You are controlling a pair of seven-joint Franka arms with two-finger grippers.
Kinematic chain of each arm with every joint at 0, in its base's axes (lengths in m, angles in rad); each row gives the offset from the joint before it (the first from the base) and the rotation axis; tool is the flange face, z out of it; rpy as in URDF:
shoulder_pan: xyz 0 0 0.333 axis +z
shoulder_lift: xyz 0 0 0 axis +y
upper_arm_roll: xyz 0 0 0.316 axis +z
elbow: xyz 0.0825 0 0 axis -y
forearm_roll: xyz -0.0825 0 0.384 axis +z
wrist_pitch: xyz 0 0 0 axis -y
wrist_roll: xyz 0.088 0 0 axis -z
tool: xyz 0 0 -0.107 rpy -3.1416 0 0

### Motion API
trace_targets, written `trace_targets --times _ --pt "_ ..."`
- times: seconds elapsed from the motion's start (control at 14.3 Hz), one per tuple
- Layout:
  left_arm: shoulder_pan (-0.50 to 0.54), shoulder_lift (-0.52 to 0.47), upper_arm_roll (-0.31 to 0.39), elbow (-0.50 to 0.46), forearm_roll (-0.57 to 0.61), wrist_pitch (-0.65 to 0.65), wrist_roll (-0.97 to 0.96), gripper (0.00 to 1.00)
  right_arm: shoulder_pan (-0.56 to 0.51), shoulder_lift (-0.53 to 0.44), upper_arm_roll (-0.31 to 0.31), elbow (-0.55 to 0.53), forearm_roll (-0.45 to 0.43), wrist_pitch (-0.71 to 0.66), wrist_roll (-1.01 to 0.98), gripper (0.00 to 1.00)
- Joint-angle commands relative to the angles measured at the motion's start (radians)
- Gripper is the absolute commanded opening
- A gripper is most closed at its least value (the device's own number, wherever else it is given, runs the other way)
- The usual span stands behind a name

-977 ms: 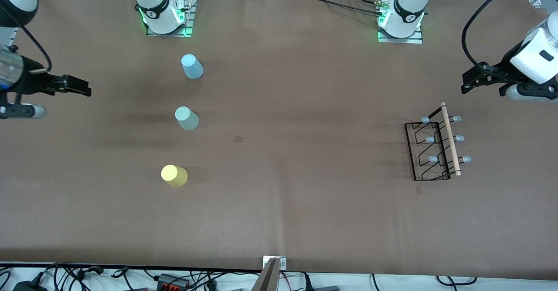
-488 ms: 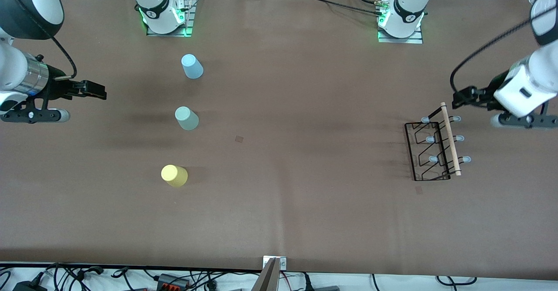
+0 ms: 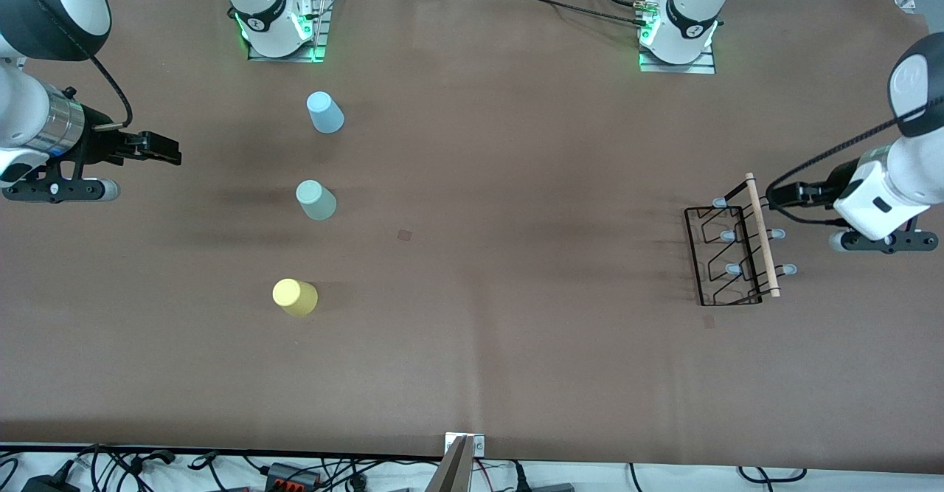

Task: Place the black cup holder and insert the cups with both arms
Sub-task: 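Lower the left gripper and close it on the wooden dowel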

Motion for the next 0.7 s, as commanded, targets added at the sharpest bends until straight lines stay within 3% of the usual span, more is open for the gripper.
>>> trace_targets --times 0.0,0.35,0.56,0.63 --pt "-0.001 -0.015 -0.006 -0.16 0.044 0.226 0.015 1.0 -0.001 -0.024 0.001 -0.03 0.01 0.017 -0.016 1.0" --pt "0.006 -0.017 -0.01 -0.266 0.044 0.324 0.015 0.99 0.01 -0.024 0.001 -0.031 0.01 0.023 -0.016 1.0" --pt "0.025 -0.023 -0.011 -0.367 0.046 0.441 0.016 0.91 0.01 -0.024 0.001 -0.034 0.01 0.022 -0.016 1.0" --pt "0.026 -0.026 -0.011 -0.402 0.046 0.472 0.018 0.8 0.01 -0.026 0.001 -0.037 0.01 0.022 -0.017 1.0"
